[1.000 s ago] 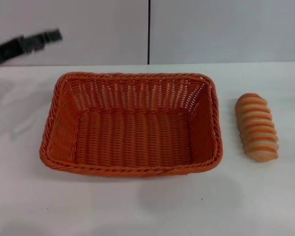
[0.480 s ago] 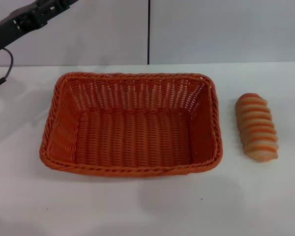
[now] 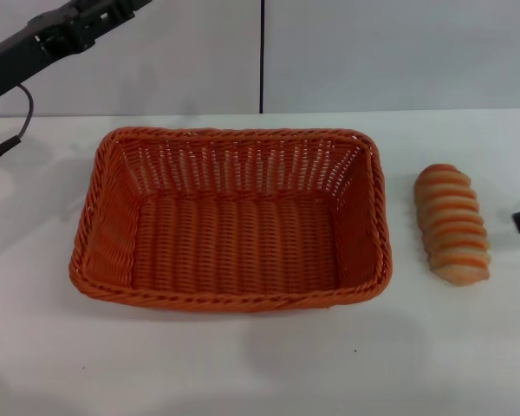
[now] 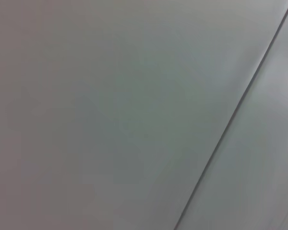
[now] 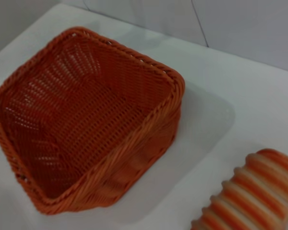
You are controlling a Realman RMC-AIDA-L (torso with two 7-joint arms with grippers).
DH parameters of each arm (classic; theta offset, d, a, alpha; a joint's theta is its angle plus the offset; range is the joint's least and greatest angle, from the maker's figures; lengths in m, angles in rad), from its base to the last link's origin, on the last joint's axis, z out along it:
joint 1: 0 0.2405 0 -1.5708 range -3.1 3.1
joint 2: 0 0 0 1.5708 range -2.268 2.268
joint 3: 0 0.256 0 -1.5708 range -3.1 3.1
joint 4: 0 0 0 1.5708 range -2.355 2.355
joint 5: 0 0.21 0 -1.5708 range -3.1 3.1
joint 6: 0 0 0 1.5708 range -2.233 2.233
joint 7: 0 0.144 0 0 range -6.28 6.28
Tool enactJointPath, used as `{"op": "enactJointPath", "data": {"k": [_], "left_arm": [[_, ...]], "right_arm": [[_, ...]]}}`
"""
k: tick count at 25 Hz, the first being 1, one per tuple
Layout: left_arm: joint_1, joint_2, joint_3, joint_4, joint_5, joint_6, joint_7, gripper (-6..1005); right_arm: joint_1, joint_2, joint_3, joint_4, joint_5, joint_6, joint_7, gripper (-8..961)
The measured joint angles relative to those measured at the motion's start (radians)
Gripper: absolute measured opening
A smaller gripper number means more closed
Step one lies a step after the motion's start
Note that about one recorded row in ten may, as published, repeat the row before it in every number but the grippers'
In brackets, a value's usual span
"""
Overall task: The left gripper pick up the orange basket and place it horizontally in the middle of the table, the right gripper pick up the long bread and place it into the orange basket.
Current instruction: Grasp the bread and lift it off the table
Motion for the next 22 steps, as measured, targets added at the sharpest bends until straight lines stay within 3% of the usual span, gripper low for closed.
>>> {"op": "enactJointPath", "data": {"k": [4,5,10,18,22], "left_arm": [[0.000,0.000,0.001,-0.005,0.001,0.001,0.005,844],[0.001,0.000,0.002,-0.013,0.001,0.002,0.010,844],[0.002,0.002,-0.003,-0.048,0.000,0.004,0.013,844],[0.011,0.003,-0.006,-0.063,-0.001,0.004,0.013,844],[0.010,0.003,-0.004,-0.073,-0.001,0.004,0.014,844]], "right_arm": [[0.032,0.009,-0.028,0.063,-0.001,0.087,0.001,759],[0.041,0.026,-0.037,0.070,-0.002,0.140,0.004,759],[0.047,0.053,-0.041,0.067,0.000,0.286,0.049,759],[0.054,0.064,-0.043,0.071,0.003,0.362,0.053,759],[0.061,0.081,-0.043,0.070,0.006,0.394,0.050,760]]}}
